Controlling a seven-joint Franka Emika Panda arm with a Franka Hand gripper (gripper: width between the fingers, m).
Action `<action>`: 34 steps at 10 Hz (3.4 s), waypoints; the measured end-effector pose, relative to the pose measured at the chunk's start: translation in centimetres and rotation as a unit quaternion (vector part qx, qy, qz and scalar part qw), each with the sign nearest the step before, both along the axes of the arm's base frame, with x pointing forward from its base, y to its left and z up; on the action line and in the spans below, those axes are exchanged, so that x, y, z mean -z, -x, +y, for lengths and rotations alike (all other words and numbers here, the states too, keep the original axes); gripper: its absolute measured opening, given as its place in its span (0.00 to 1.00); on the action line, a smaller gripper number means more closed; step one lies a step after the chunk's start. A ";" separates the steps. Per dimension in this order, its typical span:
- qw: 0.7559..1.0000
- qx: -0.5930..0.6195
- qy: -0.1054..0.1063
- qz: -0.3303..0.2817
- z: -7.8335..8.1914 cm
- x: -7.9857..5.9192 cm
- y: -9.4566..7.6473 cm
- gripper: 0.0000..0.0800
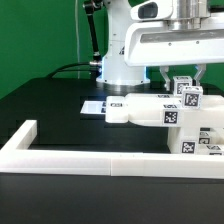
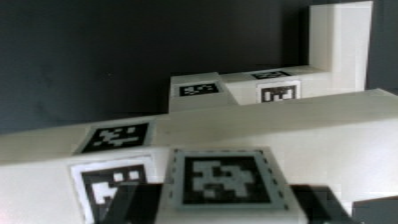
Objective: Assemble chair
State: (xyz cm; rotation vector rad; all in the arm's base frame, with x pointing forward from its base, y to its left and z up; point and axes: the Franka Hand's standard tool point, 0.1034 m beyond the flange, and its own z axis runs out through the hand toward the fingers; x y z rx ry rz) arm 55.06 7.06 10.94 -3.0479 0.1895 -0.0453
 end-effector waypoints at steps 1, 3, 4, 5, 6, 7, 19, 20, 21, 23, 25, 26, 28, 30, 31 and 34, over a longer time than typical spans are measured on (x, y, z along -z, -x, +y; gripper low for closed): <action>0.999 0.044 -0.002 0.004 0.0 0.0 0.0 0.34; 0.991 0.135 -0.007 0.009 0.0 0.2 0.1 0.34; 0.980 0.198 -0.010 0.009 0.1 0.2 0.0 0.34; 0.968 0.249 -0.013 0.009 0.1 0.2 0.0 0.34; 0.955 0.296 -0.018 0.012 0.1 0.2 0.0 0.34; 0.936 0.352 -0.023 0.018 0.1 0.2 -0.1 0.34; 0.670 0.738 -0.053 0.065 0.1 0.2 -0.2 0.34; 0.663 0.743 -0.055 0.067 0.1 0.2 -0.2 0.34; 0.668 0.740 -0.055 0.066 0.1 0.2 -0.2 0.34; 0.691 0.718 -0.054 0.064 0.1 0.2 -0.2 0.68; 0.740 0.668 -0.052 0.060 0.3 0.1 -0.1 0.77; 0.780 0.622 -0.050 0.055 0.5 0.0 -0.1 0.80; 0.846 0.530 -0.047 0.044 0.7 0.0 -0.1 0.81; 0.895 0.443 -0.043 0.034 0.5 0.0 -0.2 0.81; 0.913 0.404 -0.042 0.029 0.5 0.0 -0.2 0.81; 0.961 0.273 -0.033 0.017 0.4 -0.2 -0.4 0.81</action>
Offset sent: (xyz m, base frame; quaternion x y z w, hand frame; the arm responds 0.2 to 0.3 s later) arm -0.0055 0.0093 -0.0096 0.0058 0.0011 0.2662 0.9639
